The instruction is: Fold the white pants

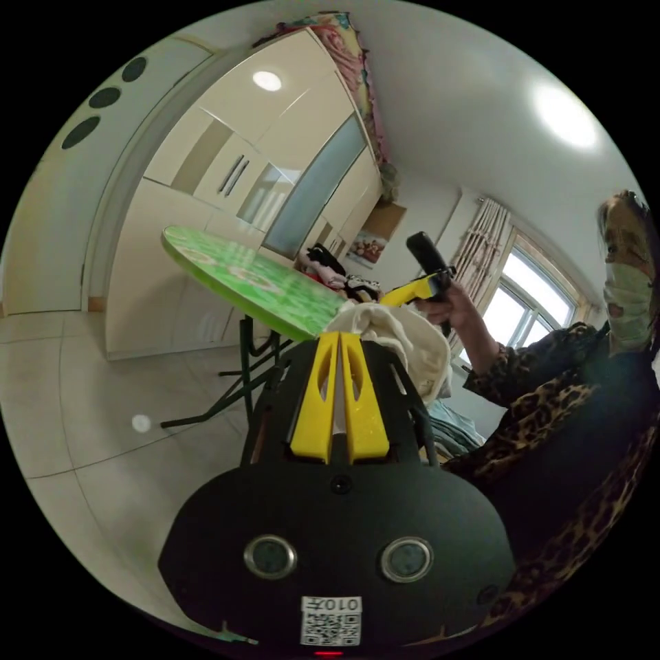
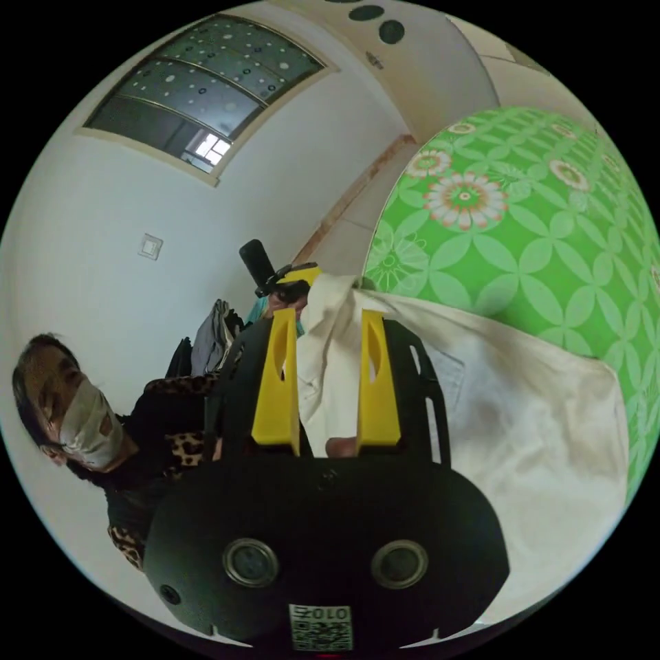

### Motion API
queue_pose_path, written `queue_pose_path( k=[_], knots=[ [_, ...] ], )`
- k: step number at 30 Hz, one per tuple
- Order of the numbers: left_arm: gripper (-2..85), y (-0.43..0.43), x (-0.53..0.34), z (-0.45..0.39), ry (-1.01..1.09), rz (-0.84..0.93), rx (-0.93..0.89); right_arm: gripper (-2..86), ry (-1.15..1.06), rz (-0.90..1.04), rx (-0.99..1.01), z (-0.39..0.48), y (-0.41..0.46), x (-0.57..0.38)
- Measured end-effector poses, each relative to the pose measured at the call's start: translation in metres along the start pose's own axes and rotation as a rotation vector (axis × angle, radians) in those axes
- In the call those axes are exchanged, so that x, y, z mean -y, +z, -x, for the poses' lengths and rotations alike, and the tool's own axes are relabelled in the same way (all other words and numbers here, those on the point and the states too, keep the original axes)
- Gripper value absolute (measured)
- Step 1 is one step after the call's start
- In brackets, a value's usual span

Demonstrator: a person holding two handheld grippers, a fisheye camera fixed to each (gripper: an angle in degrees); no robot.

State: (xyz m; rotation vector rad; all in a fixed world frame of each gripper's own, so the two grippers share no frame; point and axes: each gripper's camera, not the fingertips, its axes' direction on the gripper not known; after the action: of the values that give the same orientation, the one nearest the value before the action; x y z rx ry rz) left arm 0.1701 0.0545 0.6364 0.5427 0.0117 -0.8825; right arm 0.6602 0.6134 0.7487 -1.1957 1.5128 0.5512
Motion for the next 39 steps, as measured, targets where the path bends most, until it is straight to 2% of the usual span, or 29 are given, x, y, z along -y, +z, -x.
queue_pose_path(
  k=[4,7,10,13,16,18,22,24,27,30,33,35,39],
  knots=[
    [-0.2,0.006,-0.003,0.011,0.021,0.011,-0.077,8.5,0.062,0.14,-0.001,-0.01,0.031,0.049],
    [-0.2,0.011,0.001,0.016,0.044,0.034,-0.108,4.4,0.033,0.126,0.074,0.0,0.027,0.066],
    [-0.1,0.002,0.012,0.013,0.114,0.005,-0.144,4.0,-0.223,0.22,-0.16,0.049,0.029,0.067],
    [-0.1,-0.015,0.031,0.007,0.212,-0.042,-0.142,3.9,-0.309,0.278,-0.412,0.077,0.038,0.065],
    [-0.2,-0.01,0.055,0.003,0.306,0.015,-0.157,3.8,-0.321,0.363,-0.493,0.091,0.046,0.078],
    [-0.2,0.01,0.074,-0.003,0.383,0.122,-0.147,3.8,-0.38,0.372,-0.507,0.102,0.045,0.082],
    [-0.2,0.038,0.091,-0.005,0.464,0.214,-0.188,3.6,-0.548,0.304,-0.484,0.123,0.023,0.079],
    [0.0,0.053,0.099,0.009,0.436,0.225,-0.315,3.5,-0.541,0.24,-0.469,0.12,-0.002,0.077],
    [0.0,0.066,0.103,0.028,0.351,0.14,-0.366,3.4,-0.473,0.076,-0.378,0.103,-0.064,0.069],
    [0.5,0.081,0.11,0.029,0.341,0.099,-0.478,3.4,-0.535,-0.074,-0.275,0.1,-0.121,0.047],
    [2.0,0.096,0.128,0.016,0.384,0.093,-0.577,3.4,-0.469,-0.08,-0.315,0.09,-0.14,0.047],
    [3.9,0.101,0.136,0.01,0.415,0.108,-0.544,3.3,-0.536,-0.036,-0.39,0.11,-0.138,0.048],
    [7.7,0.132,0.143,0.014,0.398,0.273,-0.537,3.3,-0.584,0.122,-0.48,0.127,-0.121,0.07]
  ],
)
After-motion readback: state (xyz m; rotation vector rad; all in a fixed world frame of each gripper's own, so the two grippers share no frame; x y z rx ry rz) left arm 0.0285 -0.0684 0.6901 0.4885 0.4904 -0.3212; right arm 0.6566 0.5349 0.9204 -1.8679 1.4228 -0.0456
